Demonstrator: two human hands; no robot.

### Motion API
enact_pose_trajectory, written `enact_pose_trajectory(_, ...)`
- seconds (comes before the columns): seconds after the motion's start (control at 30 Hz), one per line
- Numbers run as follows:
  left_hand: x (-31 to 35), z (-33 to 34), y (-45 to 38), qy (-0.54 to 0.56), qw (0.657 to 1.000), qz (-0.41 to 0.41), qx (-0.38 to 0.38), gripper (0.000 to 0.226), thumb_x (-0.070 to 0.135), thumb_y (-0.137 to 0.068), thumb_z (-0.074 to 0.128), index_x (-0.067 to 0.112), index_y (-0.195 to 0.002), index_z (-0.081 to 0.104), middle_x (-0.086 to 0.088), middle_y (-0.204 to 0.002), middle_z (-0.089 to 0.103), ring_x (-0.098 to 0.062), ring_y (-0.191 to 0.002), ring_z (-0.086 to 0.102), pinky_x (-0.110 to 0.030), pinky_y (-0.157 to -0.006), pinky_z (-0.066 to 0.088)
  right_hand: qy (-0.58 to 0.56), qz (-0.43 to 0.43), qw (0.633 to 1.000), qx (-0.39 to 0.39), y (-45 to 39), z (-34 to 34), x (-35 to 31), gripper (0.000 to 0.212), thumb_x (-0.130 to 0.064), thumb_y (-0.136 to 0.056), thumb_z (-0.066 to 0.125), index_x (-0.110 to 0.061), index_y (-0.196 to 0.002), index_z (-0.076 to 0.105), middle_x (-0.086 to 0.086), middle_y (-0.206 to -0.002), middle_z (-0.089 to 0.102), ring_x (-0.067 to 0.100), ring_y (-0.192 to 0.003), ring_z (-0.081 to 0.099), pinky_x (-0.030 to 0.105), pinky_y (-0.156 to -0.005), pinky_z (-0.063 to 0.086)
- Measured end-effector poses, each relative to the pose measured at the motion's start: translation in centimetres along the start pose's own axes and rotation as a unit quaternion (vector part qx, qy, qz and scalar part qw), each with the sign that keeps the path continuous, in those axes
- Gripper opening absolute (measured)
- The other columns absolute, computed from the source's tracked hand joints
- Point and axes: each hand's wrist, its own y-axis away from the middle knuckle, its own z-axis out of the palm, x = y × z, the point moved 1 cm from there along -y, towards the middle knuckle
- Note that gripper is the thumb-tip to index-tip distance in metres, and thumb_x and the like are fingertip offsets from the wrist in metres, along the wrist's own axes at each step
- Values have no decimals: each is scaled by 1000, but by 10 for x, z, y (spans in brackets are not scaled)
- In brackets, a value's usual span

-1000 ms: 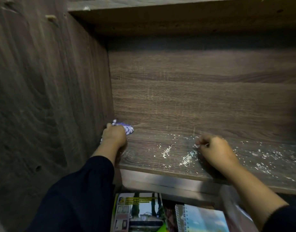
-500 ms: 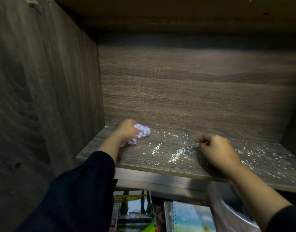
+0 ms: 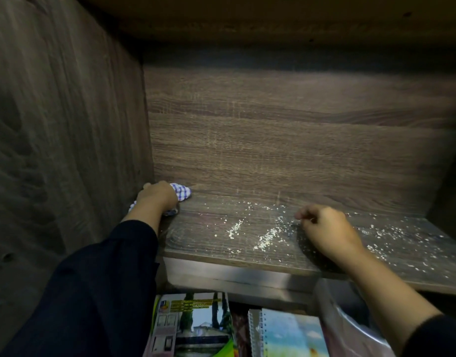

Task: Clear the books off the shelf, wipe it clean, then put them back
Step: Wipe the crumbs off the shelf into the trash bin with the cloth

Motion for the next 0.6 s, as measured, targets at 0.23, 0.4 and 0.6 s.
enact_pose_trajectory(0.23, -1, -3, 12, 2, 999, -9, -31, 66, 43, -86, 48, 7, -140, 37, -14, -146, 41, -30, -137, 33, -41, -111, 33, -1, -2, 1000, -5, 6, -11, 3, 20, -17, -86, 56, -26, -98, 69, 2, -102, 71, 24, -97, 64, 29, -82, 49)
enact_pose_trajectory(0.4, -5, 11, -20, 31, 999, 3, -18, 74, 47, -79, 47, 12, -144, 38, -10, -148, 39, -31, -137, 31, -45, -112, 29, 6, -4, 1000, 6, 8, -18, 7, 22, -18, -86, 55, -26, -101, 69, 1, -103, 72, 23, -98, 65, 31, -84, 51)
enact_pose_trajectory(0.6, 5, -1, 13, 46, 998, -41, -5, 69, 31, -92, 48, 7, -148, 17, -18, -153, 18, -34, -140, 23, -41, -112, 27, 18, -8, 1000, 1, 10, -15, 13, 19, -18, -85, 57, -28, -97, 68, 0, -100, 71, 22, -94, 64, 32, -82, 52)
